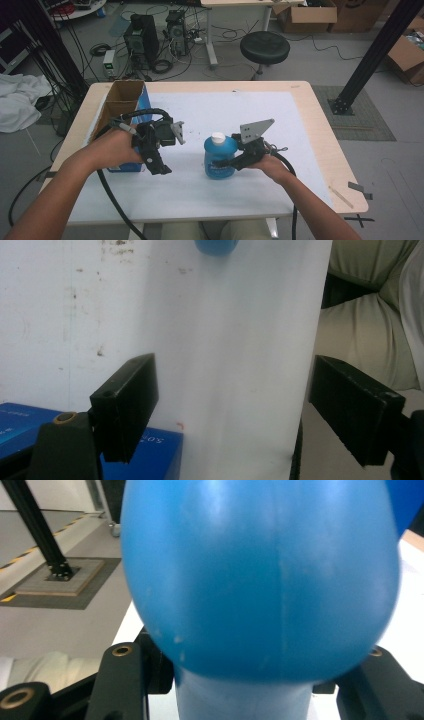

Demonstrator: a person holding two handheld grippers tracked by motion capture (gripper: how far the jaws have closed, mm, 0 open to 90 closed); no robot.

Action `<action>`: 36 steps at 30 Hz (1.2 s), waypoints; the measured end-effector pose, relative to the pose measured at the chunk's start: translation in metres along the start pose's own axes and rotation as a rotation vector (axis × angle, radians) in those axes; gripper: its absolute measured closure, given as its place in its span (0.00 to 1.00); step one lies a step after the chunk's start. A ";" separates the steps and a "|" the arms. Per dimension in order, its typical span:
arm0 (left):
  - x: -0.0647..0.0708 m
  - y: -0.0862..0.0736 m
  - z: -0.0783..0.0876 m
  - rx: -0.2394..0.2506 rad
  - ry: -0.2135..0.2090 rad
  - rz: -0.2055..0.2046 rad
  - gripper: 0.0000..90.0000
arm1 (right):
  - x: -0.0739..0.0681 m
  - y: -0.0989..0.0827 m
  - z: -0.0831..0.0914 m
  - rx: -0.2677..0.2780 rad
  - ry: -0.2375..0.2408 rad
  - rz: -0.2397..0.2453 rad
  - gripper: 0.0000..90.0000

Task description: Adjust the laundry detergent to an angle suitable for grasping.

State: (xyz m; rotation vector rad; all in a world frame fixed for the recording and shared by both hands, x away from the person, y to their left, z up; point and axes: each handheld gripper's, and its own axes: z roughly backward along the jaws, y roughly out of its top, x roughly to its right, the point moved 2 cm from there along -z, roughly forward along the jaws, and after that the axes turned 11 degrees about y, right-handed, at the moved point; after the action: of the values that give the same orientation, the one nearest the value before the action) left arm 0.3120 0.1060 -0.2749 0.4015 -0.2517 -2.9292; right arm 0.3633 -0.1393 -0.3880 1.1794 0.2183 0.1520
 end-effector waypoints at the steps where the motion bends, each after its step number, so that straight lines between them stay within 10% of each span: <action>1: 0.000 0.000 0.000 0.002 0.000 0.006 0.23 | 0.001 -0.002 0.000 0.000 0.013 -0.001 0.49; 36: -0.001 0.011 -0.006 -0.015 -0.009 -0.013 0.23 | -0.002 -0.025 0.002 -0.017 -0.002 -0.038 0.45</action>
State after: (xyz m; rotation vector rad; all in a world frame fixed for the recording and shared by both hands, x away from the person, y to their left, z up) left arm 0.3166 0.0946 -0.2782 0.3890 -0.2286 -2.9440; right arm 0.3622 -0.1511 -0.4102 1.1578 0.2376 0.1190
